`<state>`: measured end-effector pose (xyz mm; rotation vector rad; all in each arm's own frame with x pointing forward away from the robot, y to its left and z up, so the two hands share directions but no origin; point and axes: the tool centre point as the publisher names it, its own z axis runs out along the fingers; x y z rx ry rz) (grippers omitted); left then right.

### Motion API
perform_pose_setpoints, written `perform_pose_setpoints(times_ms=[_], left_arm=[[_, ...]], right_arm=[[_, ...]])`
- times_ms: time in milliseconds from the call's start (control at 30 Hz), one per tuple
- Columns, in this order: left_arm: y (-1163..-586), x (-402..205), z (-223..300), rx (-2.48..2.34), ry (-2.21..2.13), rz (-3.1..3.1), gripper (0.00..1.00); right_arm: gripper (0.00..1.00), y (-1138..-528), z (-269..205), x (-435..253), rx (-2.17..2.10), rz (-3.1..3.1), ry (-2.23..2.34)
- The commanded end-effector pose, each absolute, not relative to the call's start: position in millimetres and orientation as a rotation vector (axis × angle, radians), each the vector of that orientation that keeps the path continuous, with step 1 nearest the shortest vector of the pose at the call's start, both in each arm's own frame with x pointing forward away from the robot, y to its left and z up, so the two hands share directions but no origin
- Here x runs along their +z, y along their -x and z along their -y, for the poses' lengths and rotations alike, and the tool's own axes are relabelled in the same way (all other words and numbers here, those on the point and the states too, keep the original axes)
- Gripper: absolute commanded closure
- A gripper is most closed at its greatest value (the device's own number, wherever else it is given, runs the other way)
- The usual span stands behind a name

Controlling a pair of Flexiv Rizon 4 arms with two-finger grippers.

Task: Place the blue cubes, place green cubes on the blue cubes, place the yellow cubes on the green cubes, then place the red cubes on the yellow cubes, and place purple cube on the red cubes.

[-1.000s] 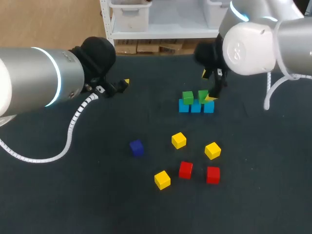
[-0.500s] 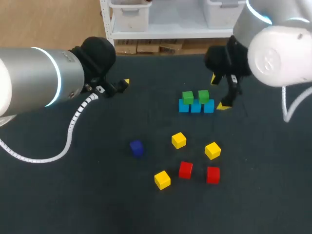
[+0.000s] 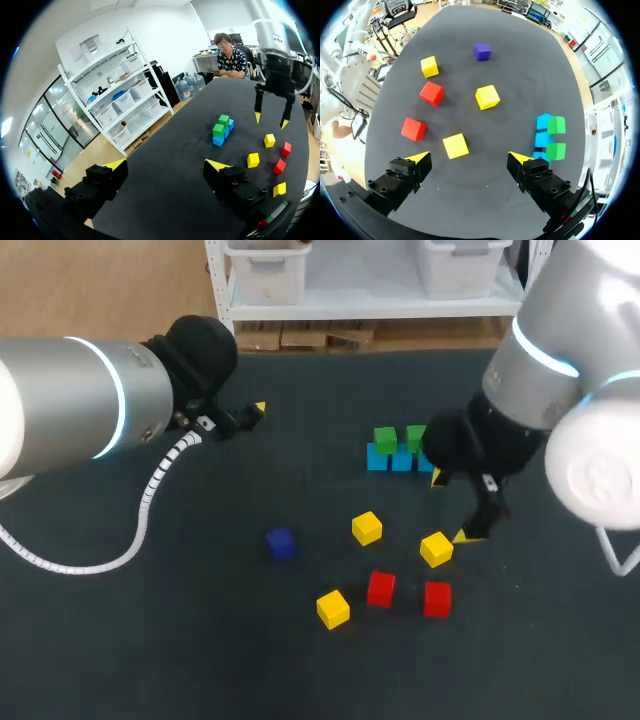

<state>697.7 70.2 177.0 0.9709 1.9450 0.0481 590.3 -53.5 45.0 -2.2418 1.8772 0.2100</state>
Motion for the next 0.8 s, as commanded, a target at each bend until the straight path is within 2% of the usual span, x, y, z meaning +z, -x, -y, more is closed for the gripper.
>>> perform_pose_setpoints(times_ms=[33, 433, 800], left_arm=[[-699, 176, -70, 0.046, -0.970, -1.944, 0.00], [-699, 176, -70, 0.046, -0.970, -1.944, 0.00], [-699, 176, -70, 0.046, -0.970, -1.944, 0.00]], right_arm=[[0.00, -586, 45, 35, 0.164, -1.861, 2.243], [0.00, -575, 39, 25, 0.178, -1.826, 2.328], [0.00, -576, -1, 37, 0.187, -1.653, 2.431]])
